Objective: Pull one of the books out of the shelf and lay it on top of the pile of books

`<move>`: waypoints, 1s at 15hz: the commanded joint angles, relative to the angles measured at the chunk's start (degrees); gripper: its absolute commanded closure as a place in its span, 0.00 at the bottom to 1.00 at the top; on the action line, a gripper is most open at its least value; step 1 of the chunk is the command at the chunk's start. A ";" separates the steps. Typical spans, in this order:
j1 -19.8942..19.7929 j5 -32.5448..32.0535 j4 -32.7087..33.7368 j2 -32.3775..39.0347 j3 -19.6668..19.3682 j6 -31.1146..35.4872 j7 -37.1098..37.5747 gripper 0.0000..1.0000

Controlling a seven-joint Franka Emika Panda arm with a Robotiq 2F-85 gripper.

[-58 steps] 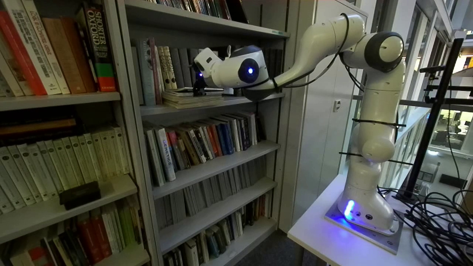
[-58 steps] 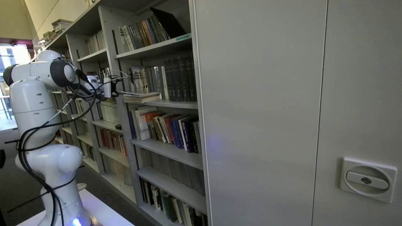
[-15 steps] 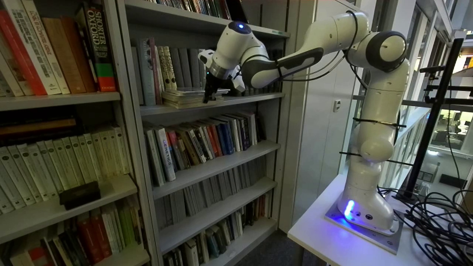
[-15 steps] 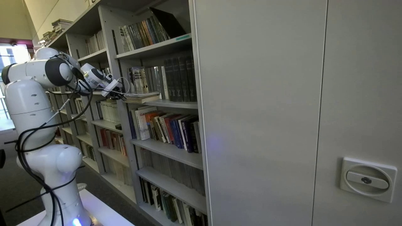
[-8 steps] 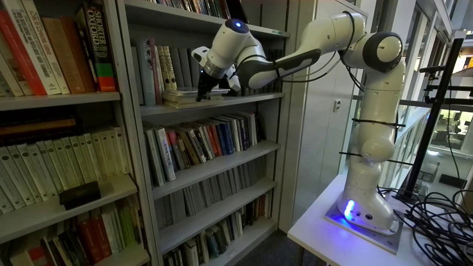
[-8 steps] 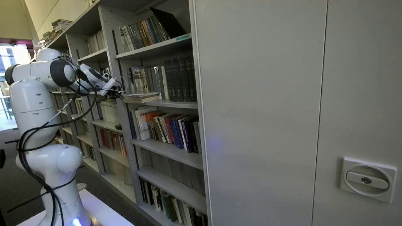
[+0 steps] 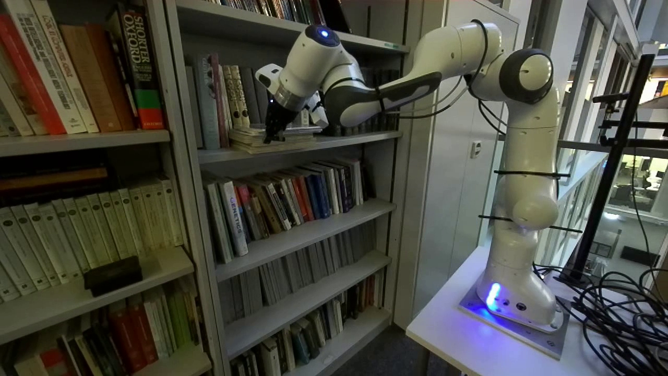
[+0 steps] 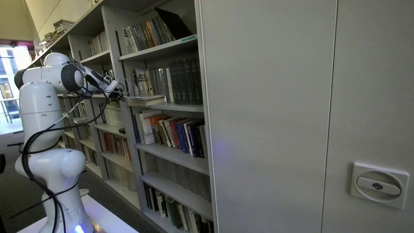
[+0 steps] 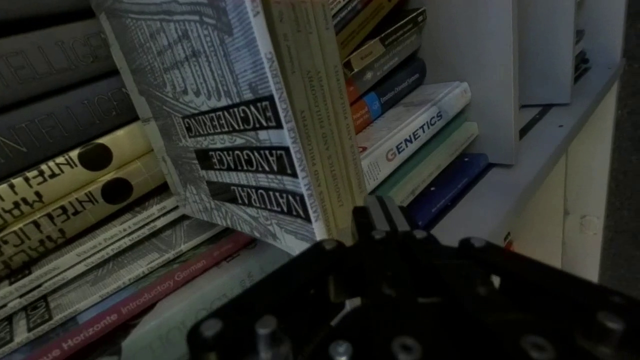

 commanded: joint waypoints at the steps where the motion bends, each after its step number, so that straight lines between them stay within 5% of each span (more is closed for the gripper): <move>1: 1.39 1.38 6.61 4.45 -0.02 -5.45 -6.45 1.00; 8: 2.23 4.50 11.38 6.60 -0.23 -10.15 -14.01 1.00; 9: 2.00 5.77 11.07 5.80 -0.19 -9.84 -14.58 0.74; 11: 1.49 7.86 9.15 3.53 -0.22 -7.94 -14.45 0.67; 15: -0.76 13.86 -0.18 -4.93 -1.43 -4.80 -11.01 0.35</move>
